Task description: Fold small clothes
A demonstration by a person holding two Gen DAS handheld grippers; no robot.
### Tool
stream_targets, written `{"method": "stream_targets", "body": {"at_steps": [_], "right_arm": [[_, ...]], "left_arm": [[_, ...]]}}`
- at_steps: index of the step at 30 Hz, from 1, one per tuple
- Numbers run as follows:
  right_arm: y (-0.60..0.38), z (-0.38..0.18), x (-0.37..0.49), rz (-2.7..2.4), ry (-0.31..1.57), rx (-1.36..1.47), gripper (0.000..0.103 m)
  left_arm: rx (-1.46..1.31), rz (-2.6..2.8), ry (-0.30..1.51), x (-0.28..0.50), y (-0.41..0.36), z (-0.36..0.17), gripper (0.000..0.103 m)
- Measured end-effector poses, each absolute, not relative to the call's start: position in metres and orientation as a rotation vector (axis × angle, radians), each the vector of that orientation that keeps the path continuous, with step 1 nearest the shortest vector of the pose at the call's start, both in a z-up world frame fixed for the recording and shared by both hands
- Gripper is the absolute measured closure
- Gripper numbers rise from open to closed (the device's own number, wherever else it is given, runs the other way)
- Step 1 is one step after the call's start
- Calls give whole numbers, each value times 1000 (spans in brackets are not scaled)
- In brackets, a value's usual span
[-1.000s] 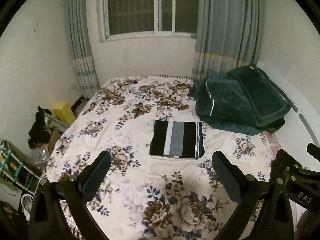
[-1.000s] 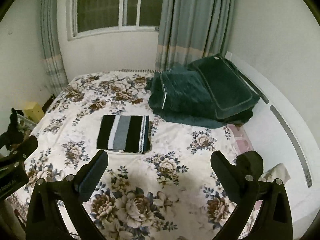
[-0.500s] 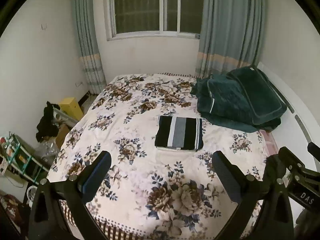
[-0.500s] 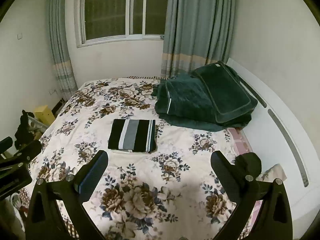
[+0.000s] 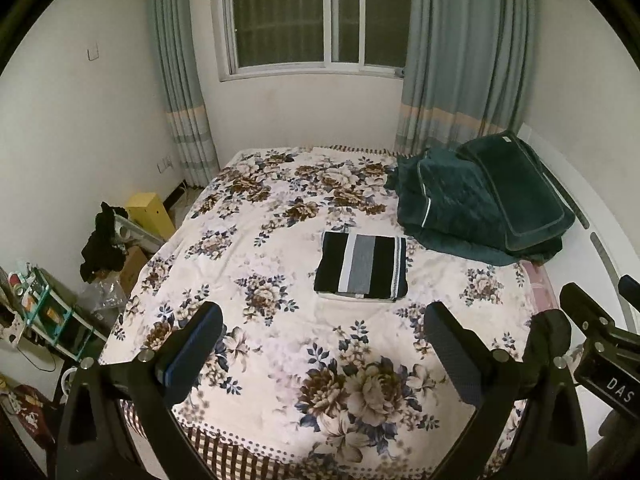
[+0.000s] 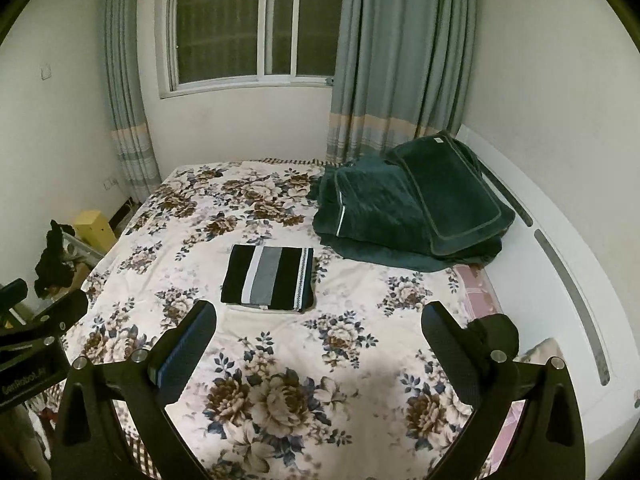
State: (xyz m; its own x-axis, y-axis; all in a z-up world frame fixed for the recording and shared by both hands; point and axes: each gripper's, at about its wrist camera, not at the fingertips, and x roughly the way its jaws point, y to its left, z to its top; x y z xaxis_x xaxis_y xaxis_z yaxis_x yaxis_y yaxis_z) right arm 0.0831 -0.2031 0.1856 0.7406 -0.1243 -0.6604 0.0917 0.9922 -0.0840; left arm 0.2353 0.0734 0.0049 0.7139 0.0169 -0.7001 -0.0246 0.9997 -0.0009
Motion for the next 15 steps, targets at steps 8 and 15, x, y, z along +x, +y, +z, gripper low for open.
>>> {"method": "stream_targets", "body": {"at_steps": [8, 15], "right_arm": [[-202, 185, 90, -78, 773, -38, 0], [-202, 186, 90, -85, 770, -40, 0]], "left_arm": [[-3, 27, 774, 233, 75, 9, 0], [-2, 33, 768, 232, 78, 16, 0]]}}
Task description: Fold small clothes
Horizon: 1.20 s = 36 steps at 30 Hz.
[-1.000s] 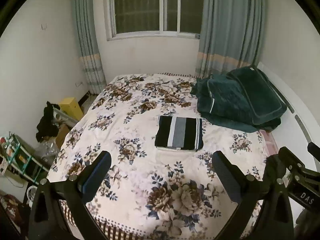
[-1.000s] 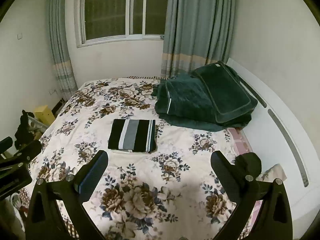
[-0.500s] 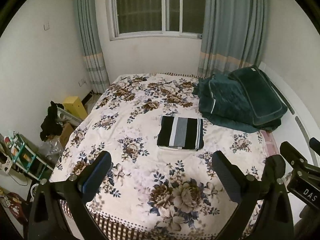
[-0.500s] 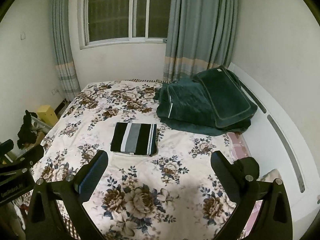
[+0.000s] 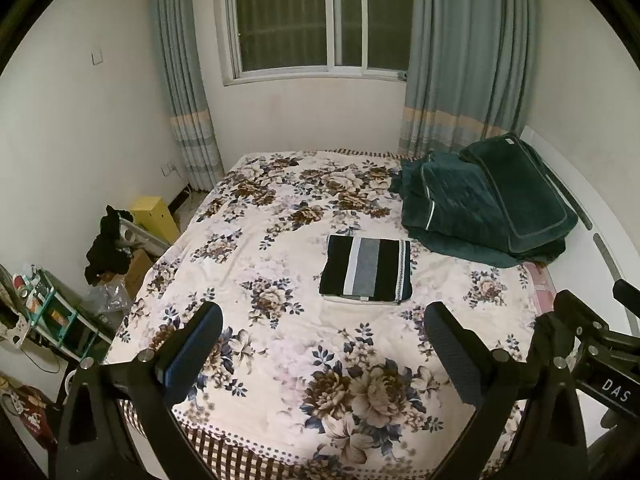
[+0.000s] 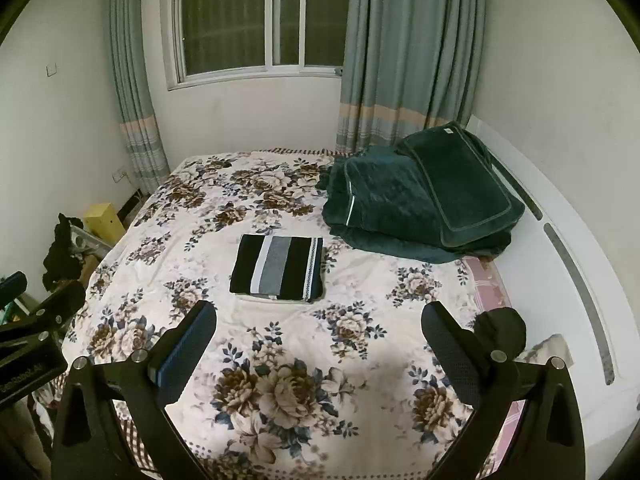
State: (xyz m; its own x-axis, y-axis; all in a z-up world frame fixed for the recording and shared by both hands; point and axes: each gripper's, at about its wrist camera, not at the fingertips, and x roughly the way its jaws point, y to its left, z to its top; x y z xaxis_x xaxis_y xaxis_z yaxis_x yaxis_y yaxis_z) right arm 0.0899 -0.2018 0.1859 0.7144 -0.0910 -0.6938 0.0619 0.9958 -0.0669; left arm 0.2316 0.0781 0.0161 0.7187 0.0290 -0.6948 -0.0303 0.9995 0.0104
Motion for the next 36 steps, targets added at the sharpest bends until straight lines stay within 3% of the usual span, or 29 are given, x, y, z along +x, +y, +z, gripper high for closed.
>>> {"method": "stream_targets", "body": {"at_steps": [36], "right_arm": [[-217, 204, 95, -106, 747, -26, 0]], "left_arm": [[8, 24, 731, 238, 84, 35, 0]]}}
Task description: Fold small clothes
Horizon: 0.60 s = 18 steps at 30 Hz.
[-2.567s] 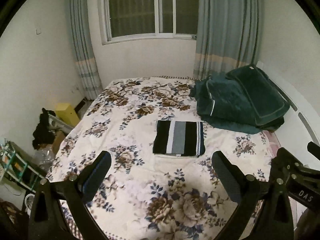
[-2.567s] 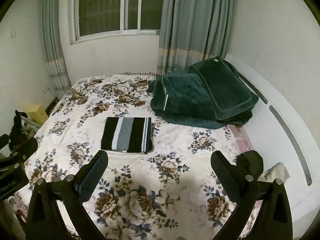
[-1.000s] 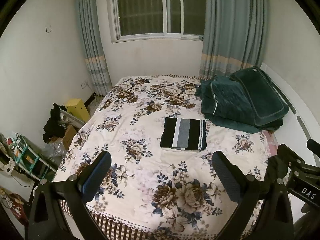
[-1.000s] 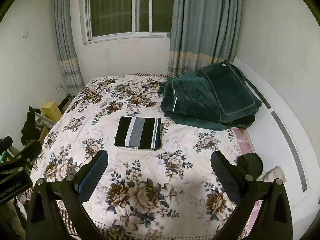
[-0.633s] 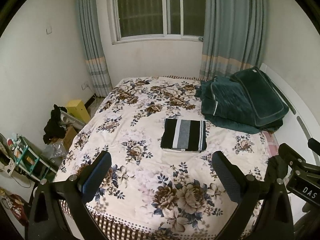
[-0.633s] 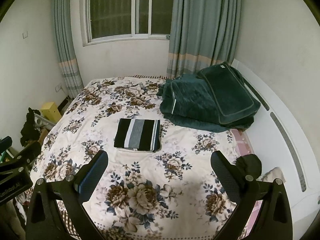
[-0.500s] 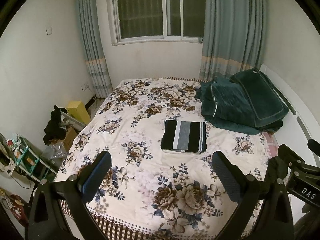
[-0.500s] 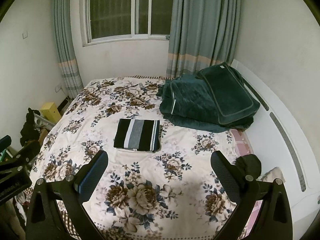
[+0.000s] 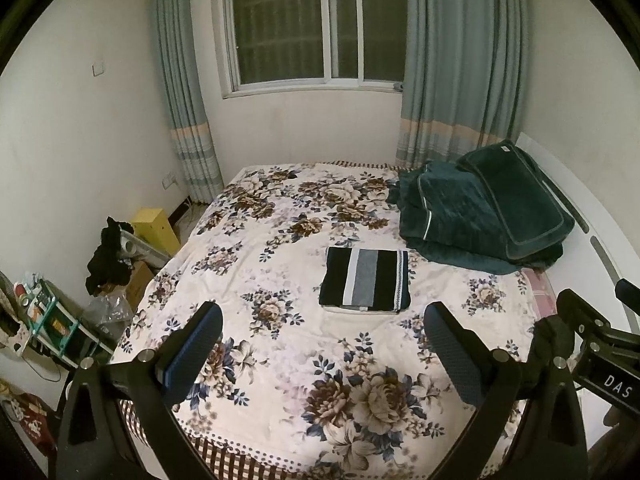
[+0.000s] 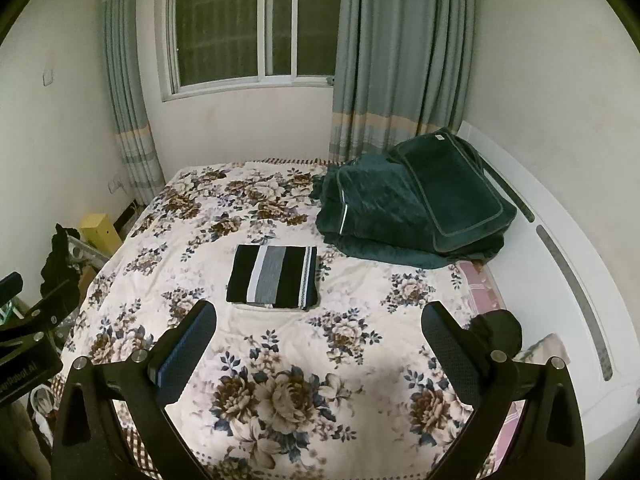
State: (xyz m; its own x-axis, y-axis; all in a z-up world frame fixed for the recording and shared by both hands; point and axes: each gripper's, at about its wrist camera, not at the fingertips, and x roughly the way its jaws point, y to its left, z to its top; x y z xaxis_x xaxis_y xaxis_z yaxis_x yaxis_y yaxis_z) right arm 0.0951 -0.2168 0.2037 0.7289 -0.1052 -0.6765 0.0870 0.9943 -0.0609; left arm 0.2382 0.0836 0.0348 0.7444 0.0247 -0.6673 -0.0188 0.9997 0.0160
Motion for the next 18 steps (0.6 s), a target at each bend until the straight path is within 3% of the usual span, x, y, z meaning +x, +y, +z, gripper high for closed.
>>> {"method": "stream_targets", "body": {"at_steps": [18], "right_arm": [[-217, 204, 81, -117, 736, -15, 0]], "left_arm": [[11, 19, 718, 240, 76, 41, 0]]}}
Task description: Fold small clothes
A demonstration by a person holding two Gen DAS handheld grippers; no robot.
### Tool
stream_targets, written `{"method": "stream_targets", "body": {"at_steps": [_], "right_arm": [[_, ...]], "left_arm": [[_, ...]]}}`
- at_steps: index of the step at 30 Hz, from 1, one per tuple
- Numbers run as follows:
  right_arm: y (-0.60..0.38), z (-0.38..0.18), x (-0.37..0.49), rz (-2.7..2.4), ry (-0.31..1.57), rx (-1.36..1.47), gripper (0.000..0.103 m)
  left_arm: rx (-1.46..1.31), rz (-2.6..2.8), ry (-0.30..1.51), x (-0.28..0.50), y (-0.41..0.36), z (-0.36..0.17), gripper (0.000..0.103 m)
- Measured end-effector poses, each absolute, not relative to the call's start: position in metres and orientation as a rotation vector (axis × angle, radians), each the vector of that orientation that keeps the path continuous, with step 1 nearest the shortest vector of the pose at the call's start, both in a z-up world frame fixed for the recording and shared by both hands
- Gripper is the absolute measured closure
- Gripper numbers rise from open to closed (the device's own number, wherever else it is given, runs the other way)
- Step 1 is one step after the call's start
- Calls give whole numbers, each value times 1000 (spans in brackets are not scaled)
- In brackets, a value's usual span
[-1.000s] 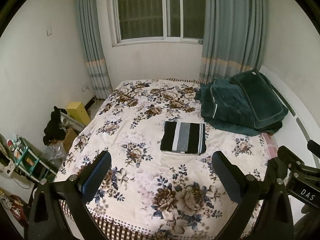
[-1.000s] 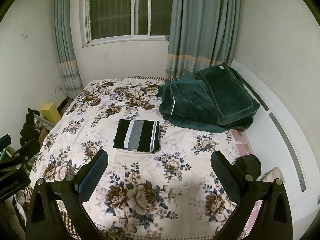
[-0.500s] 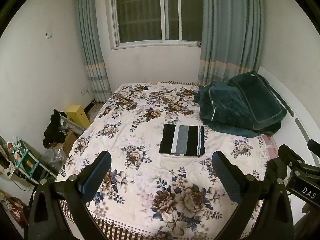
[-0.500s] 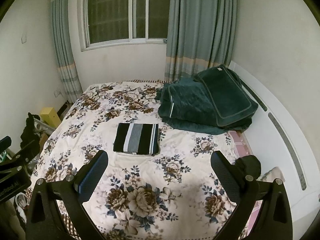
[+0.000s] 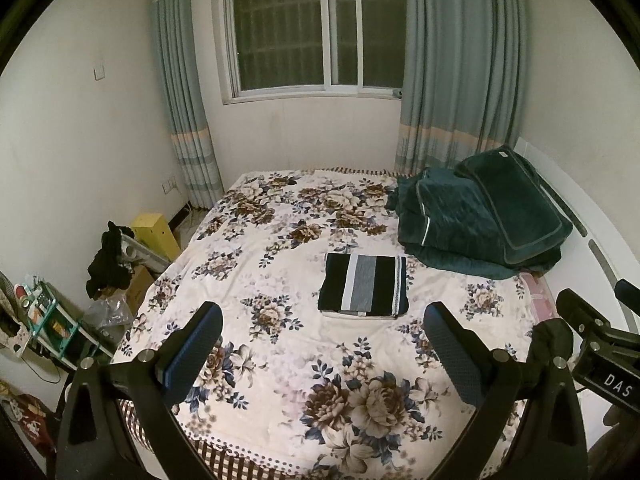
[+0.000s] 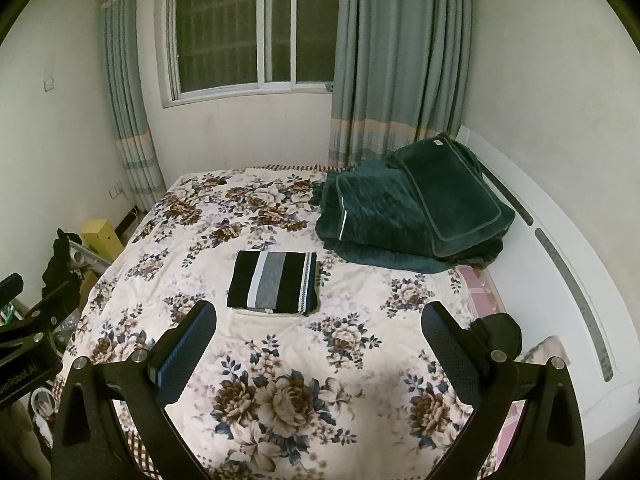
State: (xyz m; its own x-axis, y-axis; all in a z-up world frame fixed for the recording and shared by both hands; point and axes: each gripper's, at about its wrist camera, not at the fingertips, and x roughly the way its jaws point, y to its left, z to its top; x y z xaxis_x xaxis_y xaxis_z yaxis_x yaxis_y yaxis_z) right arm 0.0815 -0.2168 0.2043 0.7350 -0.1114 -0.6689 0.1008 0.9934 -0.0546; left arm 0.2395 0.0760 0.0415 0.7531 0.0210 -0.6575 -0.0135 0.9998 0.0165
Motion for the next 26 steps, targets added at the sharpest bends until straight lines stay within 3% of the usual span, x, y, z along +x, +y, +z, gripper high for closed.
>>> {"method": "stream_targets", "body": {"at_steps": [26], "right_arm": [[-215, 205, 73, -136, 724, -3, 0]], "left_arm": [[13, 28, 688, 234, 67, 50, 0]]}}
